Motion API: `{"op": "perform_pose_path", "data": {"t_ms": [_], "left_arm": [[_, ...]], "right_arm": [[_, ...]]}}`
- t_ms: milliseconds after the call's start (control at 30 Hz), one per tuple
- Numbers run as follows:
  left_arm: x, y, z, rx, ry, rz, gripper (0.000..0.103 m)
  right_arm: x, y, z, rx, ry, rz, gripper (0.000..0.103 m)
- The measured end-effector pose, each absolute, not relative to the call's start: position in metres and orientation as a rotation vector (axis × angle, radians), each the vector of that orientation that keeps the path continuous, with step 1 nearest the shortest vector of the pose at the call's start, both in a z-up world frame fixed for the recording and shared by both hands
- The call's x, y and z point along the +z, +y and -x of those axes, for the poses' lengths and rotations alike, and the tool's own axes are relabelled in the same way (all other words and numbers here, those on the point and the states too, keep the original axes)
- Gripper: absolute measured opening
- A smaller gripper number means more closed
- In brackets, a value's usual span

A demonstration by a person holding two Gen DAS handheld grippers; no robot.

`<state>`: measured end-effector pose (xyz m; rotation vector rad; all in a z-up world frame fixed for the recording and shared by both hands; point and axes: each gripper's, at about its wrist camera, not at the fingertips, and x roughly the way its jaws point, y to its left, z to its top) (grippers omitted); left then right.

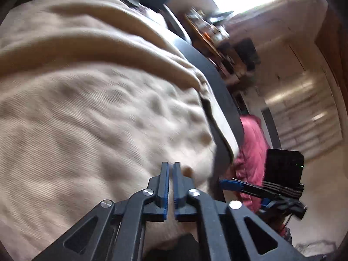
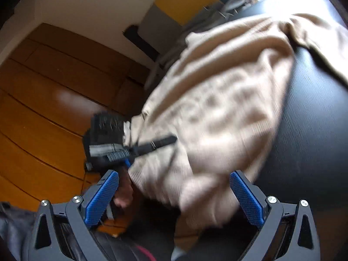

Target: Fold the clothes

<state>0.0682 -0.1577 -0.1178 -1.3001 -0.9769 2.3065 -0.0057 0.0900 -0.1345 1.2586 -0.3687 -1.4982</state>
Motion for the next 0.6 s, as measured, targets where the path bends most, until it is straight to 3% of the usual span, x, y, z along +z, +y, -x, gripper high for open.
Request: {"op": "perform_pose_path", "data": {"t_ms": [267, 467, 533, 567, 600], "left_arm": [[-0.111, -0.118, -0.056, 2.300, -0.715, 1.327, 0.037], [-0.119, -0.113, -0.038, 2.193, -0.745, 1.401, 0.045], [-0.123, -0.102, -0.031, 2.160, -0.736, 1.410, 0.042], [-0.122, -0.097, -0.030, 2.158, -0.713, 1.394, 0.027], [-0.119, -0.094, -0.031, 2.172, -0.679, 1.384, 0.003]], "right_arm": [[-0.148, 0.087, -0.012, -1.494, -0.374, -1.279, 0.103], [-0.152, 0.087, -0.013, -1.492, -0.370, -1.291, 0.103], [-0.154, 0.088, -0.015, -1.495, -0.360, -1.298, 0.103], [-0.155, 0.087, -0.017, -1.496, -0.344, -1.304, 0.103], [-0.155, 0.087, -0.019, -1.497, -0.323, -1.311, 0.103]]}}
